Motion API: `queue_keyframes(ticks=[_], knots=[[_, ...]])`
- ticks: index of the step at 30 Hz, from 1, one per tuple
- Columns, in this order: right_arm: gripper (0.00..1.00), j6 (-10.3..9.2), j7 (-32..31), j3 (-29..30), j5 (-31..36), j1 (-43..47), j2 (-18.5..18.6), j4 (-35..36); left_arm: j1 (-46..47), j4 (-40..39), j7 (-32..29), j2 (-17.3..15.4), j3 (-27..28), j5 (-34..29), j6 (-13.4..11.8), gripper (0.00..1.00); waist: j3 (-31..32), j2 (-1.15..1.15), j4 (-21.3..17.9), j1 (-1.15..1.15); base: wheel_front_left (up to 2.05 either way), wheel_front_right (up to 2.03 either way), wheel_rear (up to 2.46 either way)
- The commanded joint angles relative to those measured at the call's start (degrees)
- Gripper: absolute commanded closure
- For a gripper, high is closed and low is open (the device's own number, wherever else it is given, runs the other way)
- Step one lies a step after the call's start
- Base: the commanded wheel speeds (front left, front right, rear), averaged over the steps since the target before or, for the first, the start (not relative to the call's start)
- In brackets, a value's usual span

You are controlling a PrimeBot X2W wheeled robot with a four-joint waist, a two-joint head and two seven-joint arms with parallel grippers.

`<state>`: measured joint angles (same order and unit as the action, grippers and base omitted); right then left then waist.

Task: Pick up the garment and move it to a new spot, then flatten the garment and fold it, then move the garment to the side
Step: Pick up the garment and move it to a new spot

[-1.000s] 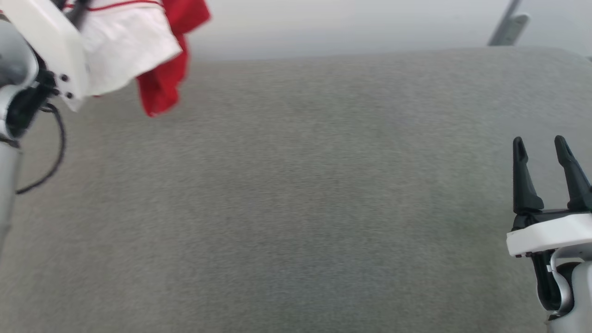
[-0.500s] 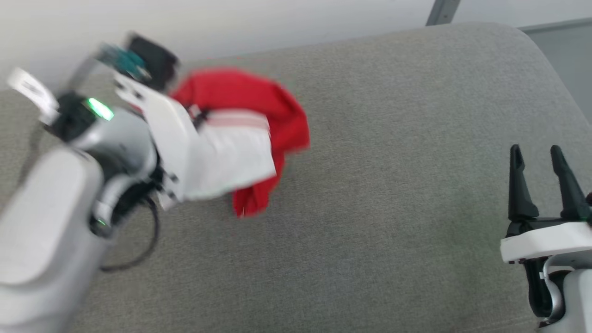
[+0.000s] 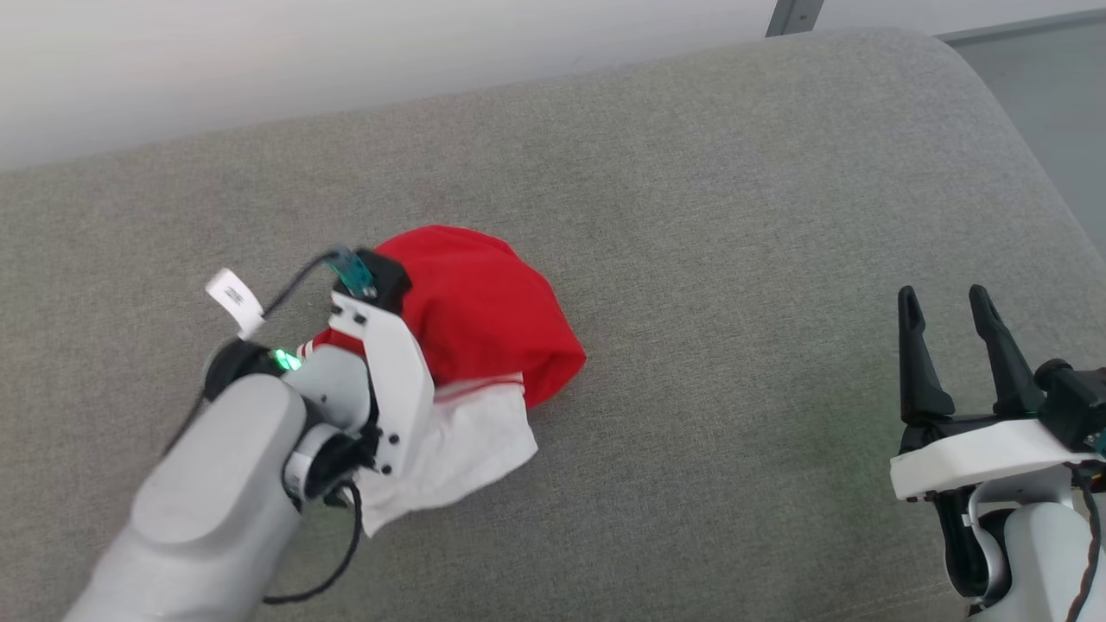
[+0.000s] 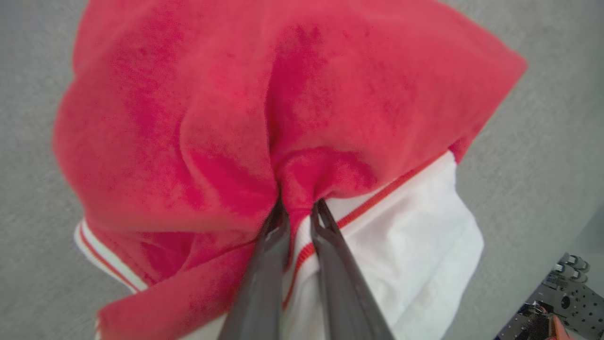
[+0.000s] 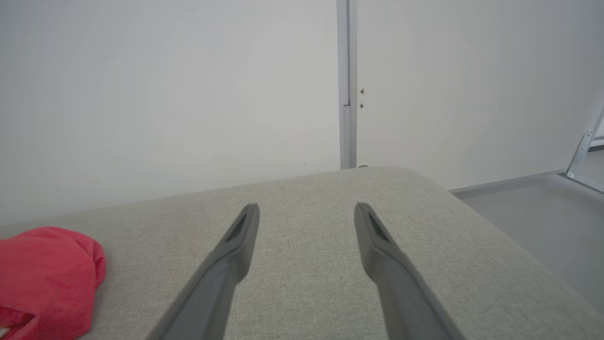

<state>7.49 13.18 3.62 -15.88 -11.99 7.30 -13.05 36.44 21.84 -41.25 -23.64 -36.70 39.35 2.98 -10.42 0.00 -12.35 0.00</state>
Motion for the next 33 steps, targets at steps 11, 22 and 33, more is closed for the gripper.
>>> queue_keyframes(ticks=[11, 22, 33], knots=[[0.00, -0.01, 0.44, -1.12, -0.80, 0.69, 1.10, -1.58, 2.04, 8.54, 7.23, 3.32, -1.11, 2.74, 3.82, 0.00, 2.43, 0.00, 2.11, 0.00, 0.00, 0.00, 0.00], [0.00, -0.01, 0.13, -1.54, -1.39, 2.16, 2.18, -1.83, -0.57, 3.40, 16.38, -0.42, 3.06, 4.31, 3.37, 0.00, 5.93, 0.00, 5.76, 0.00, 0.00, 0.00, 0.00], [0.00, -0.01, -0.18, -2.50, -1.82, 4.11, 3.26, -1.64, -10.83, -4.69, 35.16, -4.93, 10.39, 2.89, -0.70, 0.00, 9.05, 0.00, 8.79, 0.00, 0.00, 0.00, 0.00]])
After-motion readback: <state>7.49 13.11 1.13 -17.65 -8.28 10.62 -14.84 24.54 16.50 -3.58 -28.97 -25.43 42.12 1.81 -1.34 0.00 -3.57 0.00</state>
